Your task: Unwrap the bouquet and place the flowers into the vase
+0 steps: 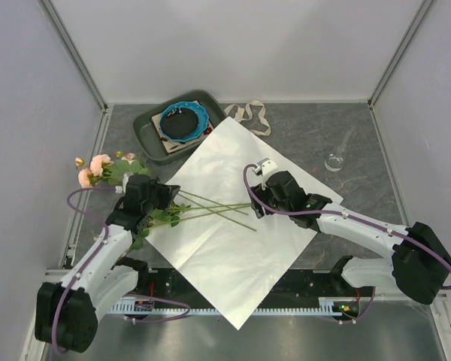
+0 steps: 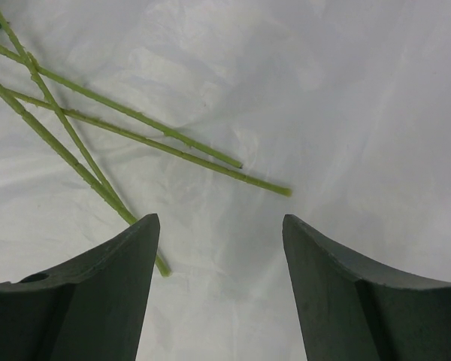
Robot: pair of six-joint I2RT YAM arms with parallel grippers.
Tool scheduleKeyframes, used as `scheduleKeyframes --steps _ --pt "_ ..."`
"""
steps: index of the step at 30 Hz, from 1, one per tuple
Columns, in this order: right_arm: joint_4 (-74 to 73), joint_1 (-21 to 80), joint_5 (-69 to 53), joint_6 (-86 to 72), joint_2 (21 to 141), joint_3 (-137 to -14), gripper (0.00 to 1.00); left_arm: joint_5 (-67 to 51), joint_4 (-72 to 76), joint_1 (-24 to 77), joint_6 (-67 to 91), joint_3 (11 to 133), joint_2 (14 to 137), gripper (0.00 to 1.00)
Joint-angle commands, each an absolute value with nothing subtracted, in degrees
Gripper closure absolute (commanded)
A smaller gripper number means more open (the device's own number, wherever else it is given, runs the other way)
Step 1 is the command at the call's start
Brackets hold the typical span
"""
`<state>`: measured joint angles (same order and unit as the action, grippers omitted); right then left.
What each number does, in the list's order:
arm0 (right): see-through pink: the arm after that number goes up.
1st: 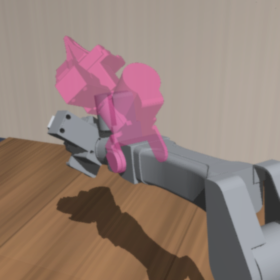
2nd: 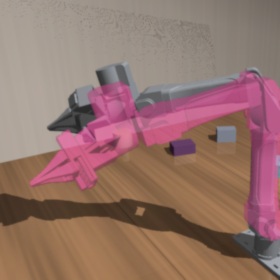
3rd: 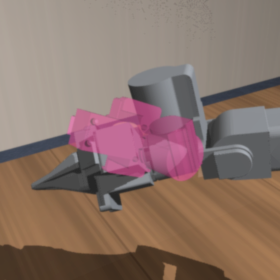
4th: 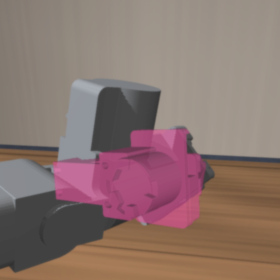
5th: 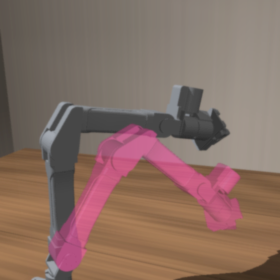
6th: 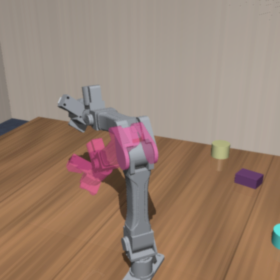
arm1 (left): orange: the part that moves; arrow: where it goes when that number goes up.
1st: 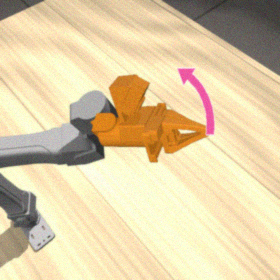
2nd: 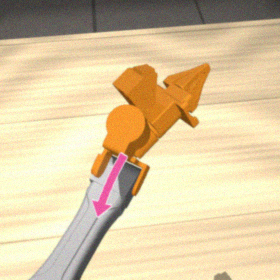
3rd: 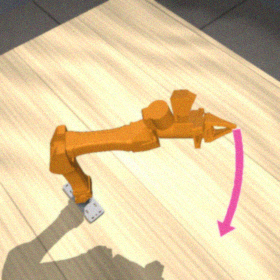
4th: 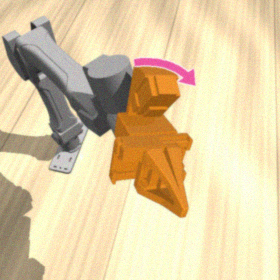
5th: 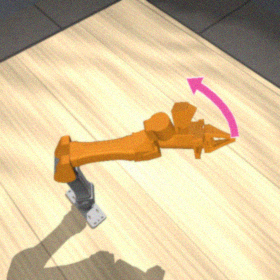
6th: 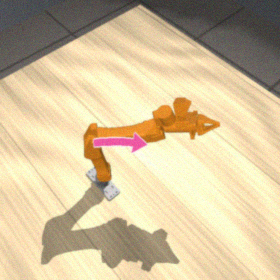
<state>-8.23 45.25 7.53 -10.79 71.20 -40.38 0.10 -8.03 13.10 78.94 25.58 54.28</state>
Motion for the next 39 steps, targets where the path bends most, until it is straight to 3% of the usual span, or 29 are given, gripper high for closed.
scheduleKeyframes --steps 1,4,8,11,13,17,25,33,39 --pt "-8.6 45.4 6.9 -11.4 69.9 -43.2 0.25 3.5 -10.8 13.1 75.9 25.3 44.5 0.98" --pt "-9.7 45.4 5.5 -12.2 69.4 -45.0 0.25 0.6 -6.6 13.1 68.4 26.0 40.8 0.98" --pt "-10.4 44.8 1.2 -14.1 66.6 -48.4 0.23 -14.1 5.7 13.1 56.0 26.5 40.2 0.98" --pt "-10.1 41.8 -7.1 -16.3 64.3 -51.0 0.2 -26.2 9.3 13.1 47.9 29.0 42.7 0.98" --pt "-9.5 38.9 -18.8 -16.9 64.3 -52.5 0.18 -33.5 13.7 13.4 43.8 29.2 45.6 0.98" --pt "-7.7 36.4 -27.8 -21.3 64.6 -55.8 0.16 -48.9 15.6 18.0 36.8 32.4 49.6 0.98" --pt "6.9 35.6 -38.0 -36.3 67.6 -57.0 0.18 -48.7 13.1 29.1 31.2 33.7 52.0 0.98" --pt "15.8 36.6 -42.9 -41.1 70.7 -55.0 0.4 -49.0 11.1 31.6 30.1 35.2 54.3 0.98" --pt "11.6 38.8 -40.0 -37.2 72.1 -55.8 0.49 -49.6 11.2 32.5 29.8 35.5 54.8 0.98"
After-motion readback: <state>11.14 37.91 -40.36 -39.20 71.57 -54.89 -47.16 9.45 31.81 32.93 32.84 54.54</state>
